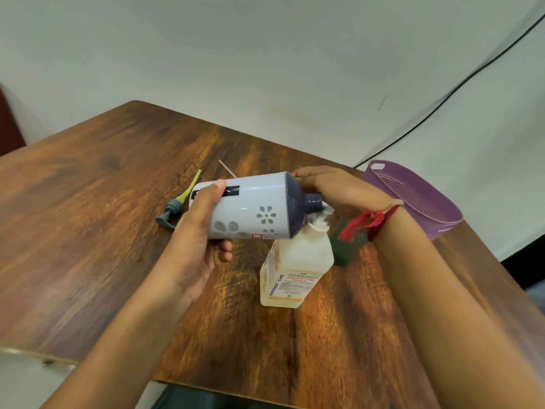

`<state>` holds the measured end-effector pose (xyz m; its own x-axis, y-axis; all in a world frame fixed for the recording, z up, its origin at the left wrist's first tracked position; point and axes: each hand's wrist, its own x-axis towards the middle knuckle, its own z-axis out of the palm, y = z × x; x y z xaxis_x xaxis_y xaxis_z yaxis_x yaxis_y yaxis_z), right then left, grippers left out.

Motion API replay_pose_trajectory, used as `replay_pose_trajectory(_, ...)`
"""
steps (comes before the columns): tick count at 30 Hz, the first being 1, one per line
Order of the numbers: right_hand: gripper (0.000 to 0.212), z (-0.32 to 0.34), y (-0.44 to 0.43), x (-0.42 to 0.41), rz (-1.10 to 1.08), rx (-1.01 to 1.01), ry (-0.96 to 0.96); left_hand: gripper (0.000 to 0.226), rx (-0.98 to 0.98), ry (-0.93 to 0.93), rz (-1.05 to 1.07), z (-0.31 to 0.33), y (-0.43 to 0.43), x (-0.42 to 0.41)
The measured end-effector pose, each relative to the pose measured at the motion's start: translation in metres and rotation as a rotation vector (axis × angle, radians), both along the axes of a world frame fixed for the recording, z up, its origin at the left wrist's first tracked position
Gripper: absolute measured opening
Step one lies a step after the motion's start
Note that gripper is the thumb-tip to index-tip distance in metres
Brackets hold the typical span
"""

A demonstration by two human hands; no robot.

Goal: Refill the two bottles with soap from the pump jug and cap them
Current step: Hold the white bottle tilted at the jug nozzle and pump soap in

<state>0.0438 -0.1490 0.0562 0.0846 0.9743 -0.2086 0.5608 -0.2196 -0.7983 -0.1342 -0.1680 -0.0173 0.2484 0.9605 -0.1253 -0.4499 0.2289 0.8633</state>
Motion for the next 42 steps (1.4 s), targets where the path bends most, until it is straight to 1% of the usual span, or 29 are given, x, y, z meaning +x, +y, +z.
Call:
replay_pose_trajectory(2,0.030,-0.005,0.000,0.000,-0.036,0.033,0.031,0.037,0.010,0.002,0.014,0.001,0.000,0.001)
replay_pose_trajectory(4,0.036,-0.012,-0.002,-0.001,-0.075,0.084,0.115,0.029,-0.005,0.016,0.029,-0.001,0.000,0.002)
replay_pose_trajectory(5,0.038,-0.015,-0.002,-0.002,-0.079,0.101,0.125,0.028,-0.020,0.023,0.026,-0.002,0.000,0.002)
replay_pose_trajectory(8,0.037,-0.012,-0.003,0.000,-0.071,0.119,0.067,0.029,-0.044,0.023,0.010,-0.002,0.000,0.002)
replay_pose_trajectory(12,0.027,-0.001,-0.002,0.001,-0.025,0.092,0.021,0.032,0.029,0.011,-0.004,0.005,0.001,0.000)
replay_pose_trajectory(15,0.030,-0.007,0.000,0.002,-0.070,0.161,0.073,0.025,0.029,0.012,0.007,0.004,0.003,0.001)
replay_pose_trajectory(19,0.033,-0.015,-0.002,-0.001,-0.078,0.148,0.162,0.027,-0.010,0.039,0.025,-0.001,0.004,0.002)
replay_pose_trajectory(22,0.033,-0.014,-0.001,0.001,-0.082,0.174,0.113,0.028,-0.026,0.027,0.023,-0.002,0.005,0.002)
replay_pose_trajectory(25,0.026,-0.013,0.002,0.006,-0.051,0.264,-0.033,0.043,0.000,0.011,0.007,0.000,0.004,0.001)
replay_pose_trajectory(26,0.025,-0.016,0.002,0.007,-0.050,0.288,-0.047,0.044,0.003,0.008,0.007,0.001,0.003,0.001)
replay_pose_trajectory(29,0.028,-0.021,0.002,0.004,-0.090,0.293,0.038,0.034,-0.019,0.024,0.023,-0.001,0.005,0.002)
replay_pose_trajectory(31,0.031,-0.023,0.002,0.002,-0.092,0.279,0.029,0.035,-0.065,0.047,0.029,-0.005,0.006,0.003)
replay_pose_trajectory(34,0.031,-0.020,0.001,0.002,-0.057,0.274,-0.114,0.037,-0.121,0.040,0.015,-0.008,0.005,0.004)
replay_pose_trajectory(37,0.028,-0.007,0.002,0.003,0.027,0.221,-0.245,0.036,-0.091,0.015,0.003,-0.007,0.004,0.002)
replay_pose_trajectory(39,0.029,-0.005,0.005,0.002,0.045,0.179,-0.214,0.035,-0.049,0.015,0.006,-0.005,0.005,0.000)
replay_pose_trajectory(42,0.035,-0.012,0.005,0.000,-0.011,0.178,-0.086,0.031,-0.029,0.034,0.022,-0.004,0.006,0.001)
